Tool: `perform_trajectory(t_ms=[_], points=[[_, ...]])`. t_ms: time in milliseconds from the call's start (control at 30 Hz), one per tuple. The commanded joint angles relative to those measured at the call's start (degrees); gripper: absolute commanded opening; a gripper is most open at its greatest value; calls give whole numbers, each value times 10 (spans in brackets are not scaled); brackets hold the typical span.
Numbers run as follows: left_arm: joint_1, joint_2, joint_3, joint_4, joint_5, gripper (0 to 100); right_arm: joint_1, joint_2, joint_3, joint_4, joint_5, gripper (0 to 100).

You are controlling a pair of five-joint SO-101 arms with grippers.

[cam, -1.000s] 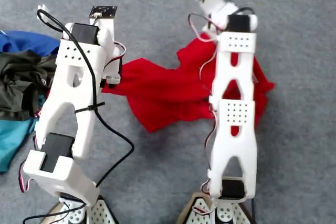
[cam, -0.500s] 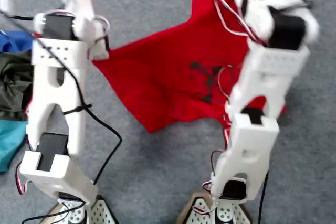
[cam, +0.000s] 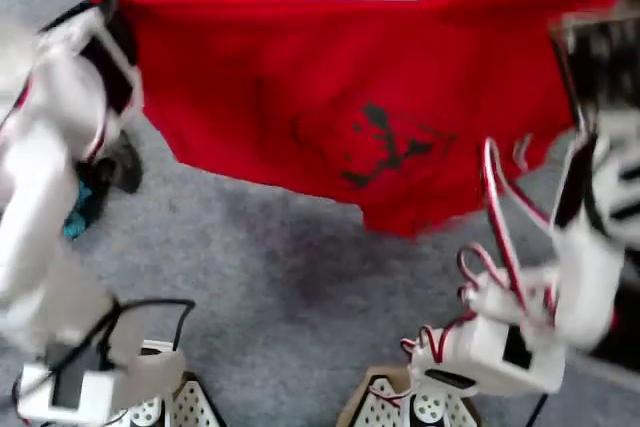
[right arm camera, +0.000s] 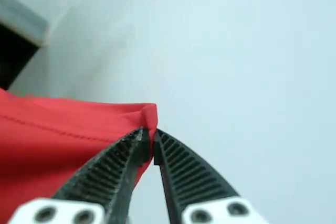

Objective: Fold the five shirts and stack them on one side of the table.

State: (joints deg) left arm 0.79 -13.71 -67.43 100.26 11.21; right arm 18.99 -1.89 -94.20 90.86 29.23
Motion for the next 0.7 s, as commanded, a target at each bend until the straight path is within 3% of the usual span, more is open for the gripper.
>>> perform_trajectory(t_ms=[0,367,667], points=[[-3,-72,28,6,-25,19,31,-55,-10,16,2,5],[-9,-253,165,5,-34,19,29,-112,-10,47,41,5],[-5,-265,342,-40,-33,19,6,-95,18,42,52,5]])
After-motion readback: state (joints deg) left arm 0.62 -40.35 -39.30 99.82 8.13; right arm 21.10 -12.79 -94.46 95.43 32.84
